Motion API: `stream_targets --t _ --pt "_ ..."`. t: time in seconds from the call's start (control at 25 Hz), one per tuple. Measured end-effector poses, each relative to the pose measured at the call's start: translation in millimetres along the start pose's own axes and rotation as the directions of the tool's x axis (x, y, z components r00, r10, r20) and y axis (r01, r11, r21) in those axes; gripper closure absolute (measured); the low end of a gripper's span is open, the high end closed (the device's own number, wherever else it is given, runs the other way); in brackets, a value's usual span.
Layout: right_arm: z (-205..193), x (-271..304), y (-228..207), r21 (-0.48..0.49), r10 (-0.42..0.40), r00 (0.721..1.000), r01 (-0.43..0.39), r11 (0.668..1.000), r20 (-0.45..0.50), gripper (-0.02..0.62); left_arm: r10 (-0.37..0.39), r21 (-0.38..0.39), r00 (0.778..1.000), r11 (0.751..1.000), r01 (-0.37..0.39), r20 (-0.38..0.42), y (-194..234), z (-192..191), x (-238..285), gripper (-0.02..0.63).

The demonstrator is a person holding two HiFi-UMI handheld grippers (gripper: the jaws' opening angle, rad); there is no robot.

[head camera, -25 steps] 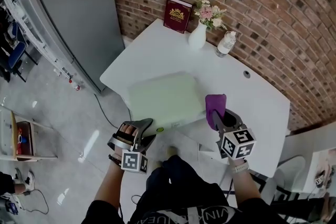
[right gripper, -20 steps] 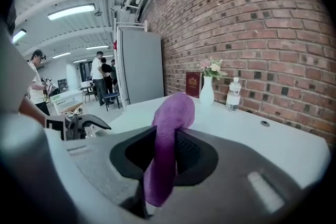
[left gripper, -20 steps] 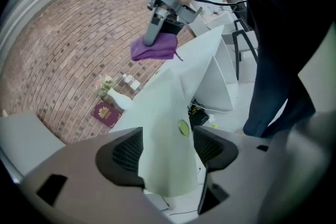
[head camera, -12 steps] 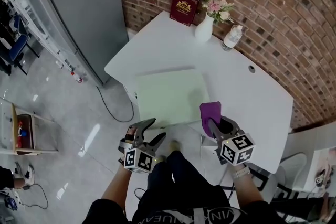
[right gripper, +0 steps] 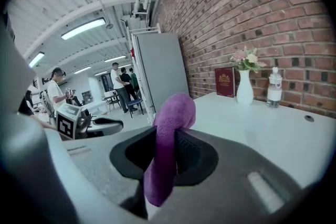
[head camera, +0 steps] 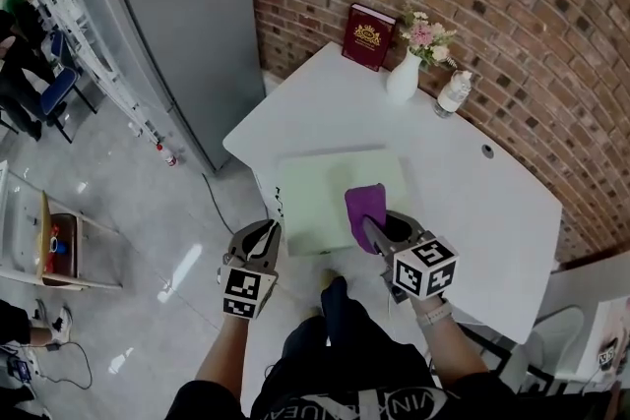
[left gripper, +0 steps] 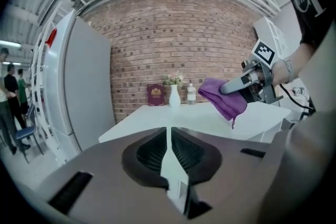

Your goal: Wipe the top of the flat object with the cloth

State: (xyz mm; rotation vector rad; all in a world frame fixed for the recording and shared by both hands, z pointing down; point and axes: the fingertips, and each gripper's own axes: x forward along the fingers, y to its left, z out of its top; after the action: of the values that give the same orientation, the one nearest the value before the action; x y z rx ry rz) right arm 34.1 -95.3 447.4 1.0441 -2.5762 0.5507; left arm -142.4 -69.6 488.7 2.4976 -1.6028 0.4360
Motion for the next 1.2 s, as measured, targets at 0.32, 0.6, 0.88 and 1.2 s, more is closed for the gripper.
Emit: stream_targets --t 0.32,0.6,0.88,1.2 --pt "36 113 22 0.017 0.098 0.987 -0.097 0.995 -0.128 0.517 0.033 -0.100 0.999 0.994 -0.034 -0.006 29 -2 10 0.575" --pt "43 202 41 0.012 0.164 0.951 -0.167 0.986 -0.261 0.517 0.066 -0.152 0.997 0.986 -0.072 -0.043 65 -6 28 0.574" --pt "17 248 41 -0.082 0.154 0.895 -0.206 0.975 -0.419 0.517 0.098 -0.184 0.994 0.977 -0.104 -0.045 97 -8 43 0.574" --pt "8 230 0 -0.078 0.090 0.895 -0.137 0.987 -0.438 0.517 0.099 -0.217 0.994 0.970 -0.107 -0.050 110 -16 54 0.574"
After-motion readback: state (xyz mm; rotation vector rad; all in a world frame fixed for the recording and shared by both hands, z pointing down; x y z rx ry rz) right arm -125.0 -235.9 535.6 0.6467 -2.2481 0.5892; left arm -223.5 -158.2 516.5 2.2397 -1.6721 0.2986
